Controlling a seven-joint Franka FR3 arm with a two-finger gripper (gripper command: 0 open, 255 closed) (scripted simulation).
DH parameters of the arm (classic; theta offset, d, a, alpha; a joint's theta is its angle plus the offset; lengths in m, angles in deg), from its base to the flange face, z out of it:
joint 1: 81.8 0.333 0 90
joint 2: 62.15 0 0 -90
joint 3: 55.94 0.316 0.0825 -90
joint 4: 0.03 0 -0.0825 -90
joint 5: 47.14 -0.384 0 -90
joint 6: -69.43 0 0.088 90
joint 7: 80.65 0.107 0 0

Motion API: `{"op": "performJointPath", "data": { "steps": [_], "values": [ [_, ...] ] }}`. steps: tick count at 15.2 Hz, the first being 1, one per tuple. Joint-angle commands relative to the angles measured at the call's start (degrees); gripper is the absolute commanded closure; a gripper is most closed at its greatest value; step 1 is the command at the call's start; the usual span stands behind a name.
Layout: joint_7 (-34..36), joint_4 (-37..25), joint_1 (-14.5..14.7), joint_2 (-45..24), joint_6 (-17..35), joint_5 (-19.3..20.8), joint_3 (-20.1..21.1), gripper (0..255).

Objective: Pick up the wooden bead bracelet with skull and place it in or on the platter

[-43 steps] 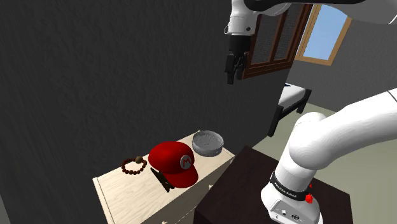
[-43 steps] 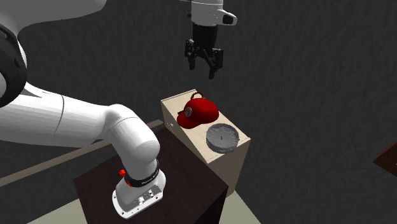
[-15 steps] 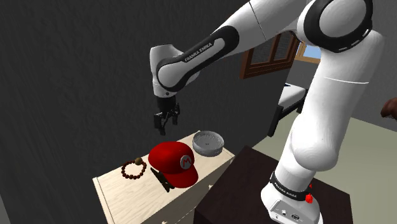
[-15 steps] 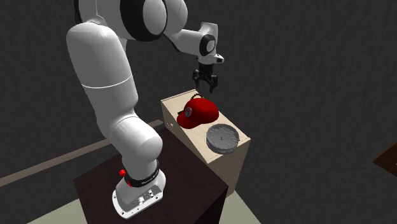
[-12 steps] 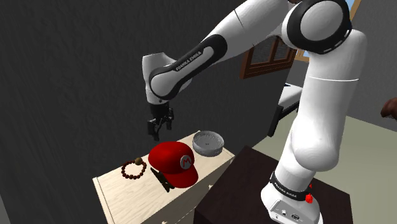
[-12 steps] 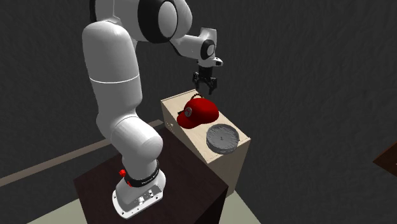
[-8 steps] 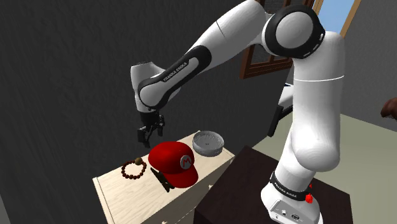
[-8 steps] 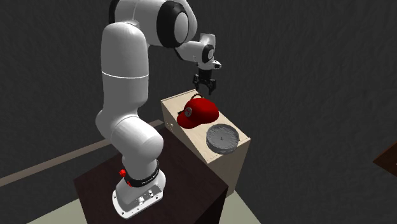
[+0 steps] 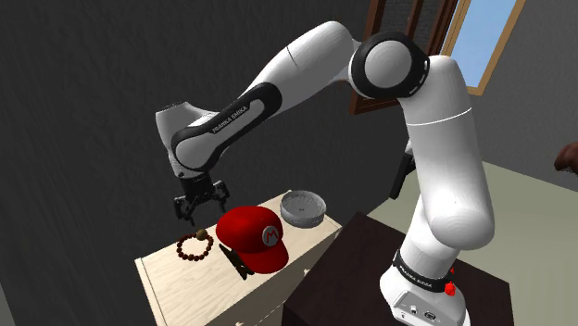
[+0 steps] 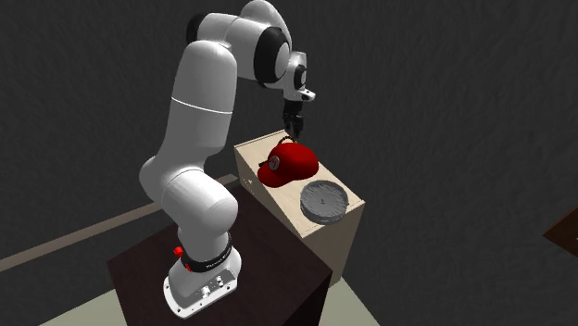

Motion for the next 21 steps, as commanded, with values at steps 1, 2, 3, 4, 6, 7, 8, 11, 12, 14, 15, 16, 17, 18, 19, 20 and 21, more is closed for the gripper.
{"op": "performJointPath", "data": {
  "steps": [1,2,3,4,6,7,8,11,12,14,15,16,17,18,19,20,21],
  "values": [
    [0.0,0.0,0.0,0.0,0.0,0.0,0.0,0],
    [0.3,0.0,-0.7,-0.1,-0.1,0.4,0.7,0],
    [1.2,0.6,-0.1,-0.7,2.7,1.1,1.0,0],
    [2.1,1.1,0.6,-1.3,5.4,1.8,1.0,0],
    [4.1,1.6,2.2,-2.7,10.6,3.4,0.9,0],
    [5.2,1.7,3.0,-3.5,13.1,4.4,0.7,0],
    [6.4,1.7,4.0,-4.4,15.5,5.4,0.5,0],
    [9.0,1.2,6.3,-6.5,20.6,7.7,-0.4,0],
    [9.2,1.1,6.4,-7.1,21.0,8.0,-0.6,0],
    [9.4,0.8,6.7,-8.3,21.9,8.4,-1.0,0],
    [9.6,0.6,6.8,-9.0,22.4,8.6,-1.2,0],
    [9.7,0.4,6.9,-9.6,22.8,8.8,-1.4,0],
    [9.8,0.2,7.1,-10.2,23.2,9.0,-1.6,0],
    [10.0,-0.1,7.3,-11.2,23.9,9.3,-1.9,0],
    [10.0,-0.1,7.3,-11.2,23.9,9.3,-1.9,0],
    [10.0,-0.1,7.3,-11.2,23.9,9.3,-1.9,0],
    [10.0,-0.1,7.3,-11.2,23.9,9.3,-1.9,0]
  ]
}}
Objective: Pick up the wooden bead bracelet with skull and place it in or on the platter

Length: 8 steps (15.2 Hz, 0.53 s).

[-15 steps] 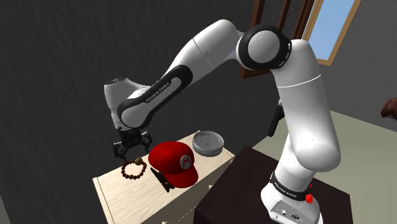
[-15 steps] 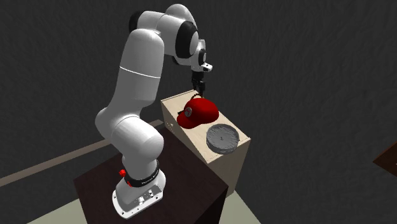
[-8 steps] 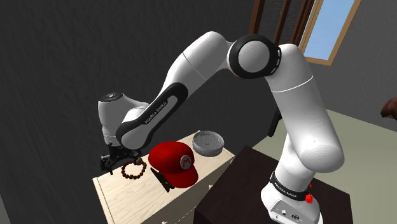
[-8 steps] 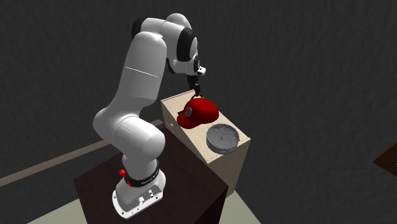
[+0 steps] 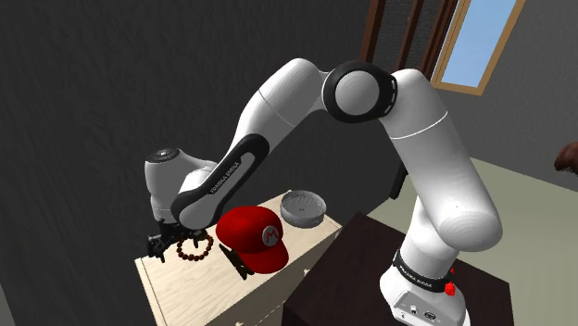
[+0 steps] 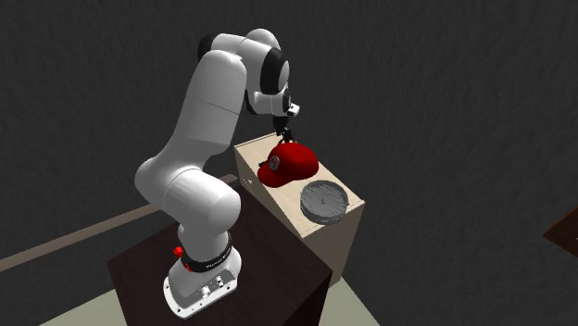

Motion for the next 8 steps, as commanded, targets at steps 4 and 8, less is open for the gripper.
{"op": "performJointPath", "data": {
  "steps": [4,8],
  "values": [
    [0.0,0.0,0.0,-0.1,0.1,0.0,0.0,0],
    [0.0,0.0,0.0,-0.1,0.1,0.0,0.0,255]
  ]
}}
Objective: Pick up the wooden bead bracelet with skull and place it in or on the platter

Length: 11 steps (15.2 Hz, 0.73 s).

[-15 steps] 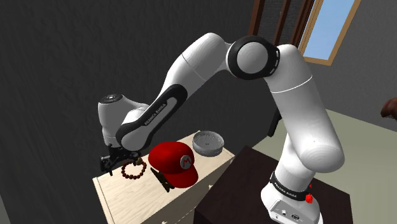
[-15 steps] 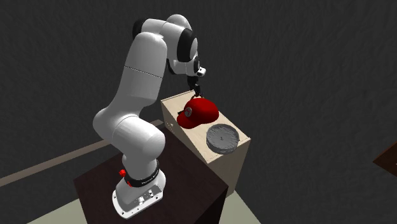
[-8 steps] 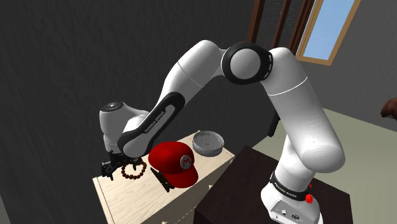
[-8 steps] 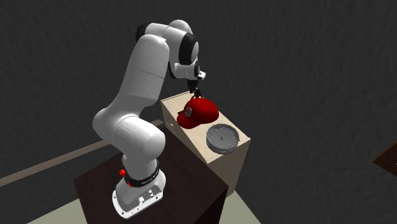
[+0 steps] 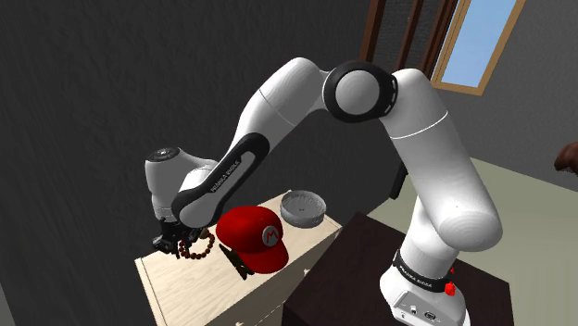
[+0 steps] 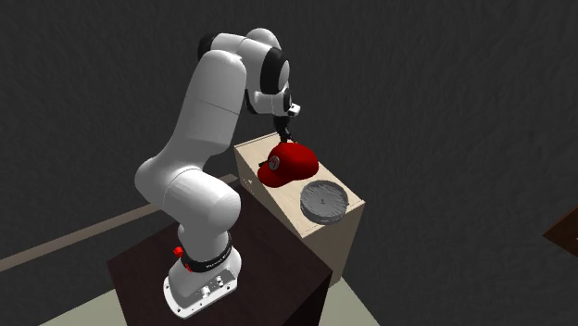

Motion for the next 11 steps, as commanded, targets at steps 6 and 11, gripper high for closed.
{"op": "performJointPath", "data": {
  "steps": [6,11],
  "values": [
    [0.0,-0.2,0.2,-0.4,0.9,0.0,0.2,255],
    [-0.6,0.4,-0.4,2.0,-0.8,-0.9,0.9,255]
  ]
}}
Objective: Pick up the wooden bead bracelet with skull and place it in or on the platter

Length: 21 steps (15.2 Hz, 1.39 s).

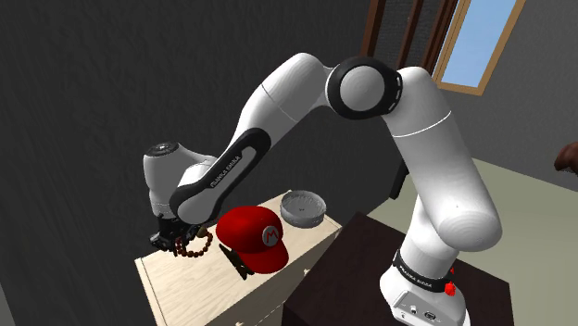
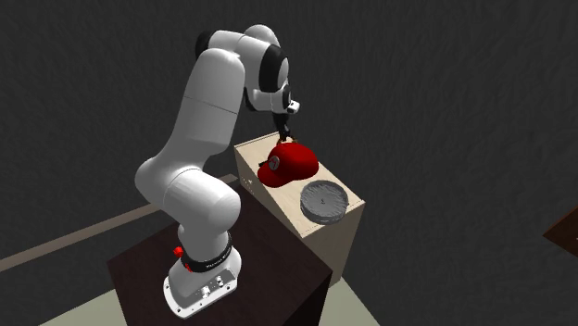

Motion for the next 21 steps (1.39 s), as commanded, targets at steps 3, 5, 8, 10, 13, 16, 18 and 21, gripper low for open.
{"op": "performJointPath", "data": {
  "steps": [3,5,8,10,13,16,18,21],
  "values": [
    [-0.6,0.3,-0.5,2.2,-1.9,-0.9,0.7,255],
    [-0.9,0.3,-0.8,3.3,-2.9,-1.3,1.1,255],
    [-1.4,0.3,-1.1,4.9,-4.5,-2.0,1.6,255],
    [-1.7,0.3,-1.3,5.9,-5.5,-2.4,2.0,255],
    [-2.2,0.1,-1.7,7.3,-7.1,-3.1,2.4,255],
    [-2.7,-0.2,-1.9,8.7,-8.8,-3.8,2.9,255],
    [-3.0,-0.5,-2.1,9.6,-9.9,-4.2,3.1,255],
    [-4.0,2.1,-3.3,12.0,-9.5,-4.9,3.4,255]
  ]
}}
